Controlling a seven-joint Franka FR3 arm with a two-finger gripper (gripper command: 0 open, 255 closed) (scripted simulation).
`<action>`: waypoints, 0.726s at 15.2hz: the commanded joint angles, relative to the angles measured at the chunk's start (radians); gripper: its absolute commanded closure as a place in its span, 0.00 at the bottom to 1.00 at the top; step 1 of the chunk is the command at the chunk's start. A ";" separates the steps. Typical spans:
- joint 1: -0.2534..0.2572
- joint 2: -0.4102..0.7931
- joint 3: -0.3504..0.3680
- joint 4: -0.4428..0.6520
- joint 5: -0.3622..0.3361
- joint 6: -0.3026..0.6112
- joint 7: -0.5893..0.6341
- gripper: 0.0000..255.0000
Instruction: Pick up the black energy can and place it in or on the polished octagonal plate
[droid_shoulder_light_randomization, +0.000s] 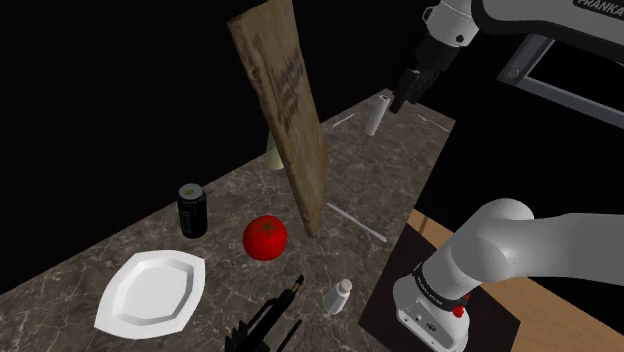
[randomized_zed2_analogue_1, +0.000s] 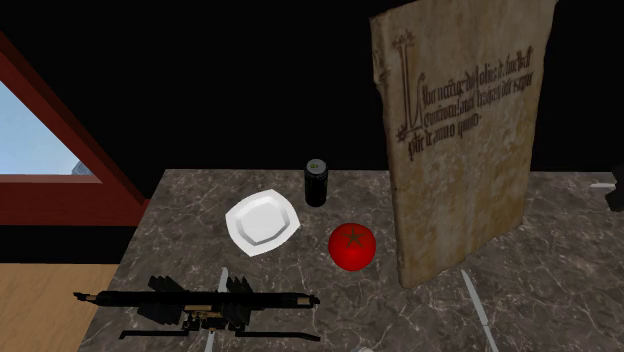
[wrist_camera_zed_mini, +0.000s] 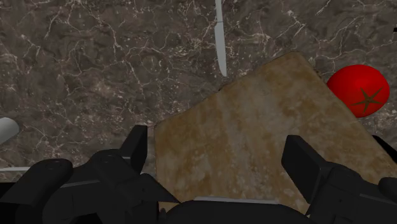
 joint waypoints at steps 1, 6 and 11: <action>0.000 0.000 0.000 0.000 0.000 0.000 0.000 0.00; 0.028 0.078 0.099 -0.015 0.053 0.070 0.111 0.00; 0.051 0.185 0.197 -0.001 0.093 0.142 0.220 0.00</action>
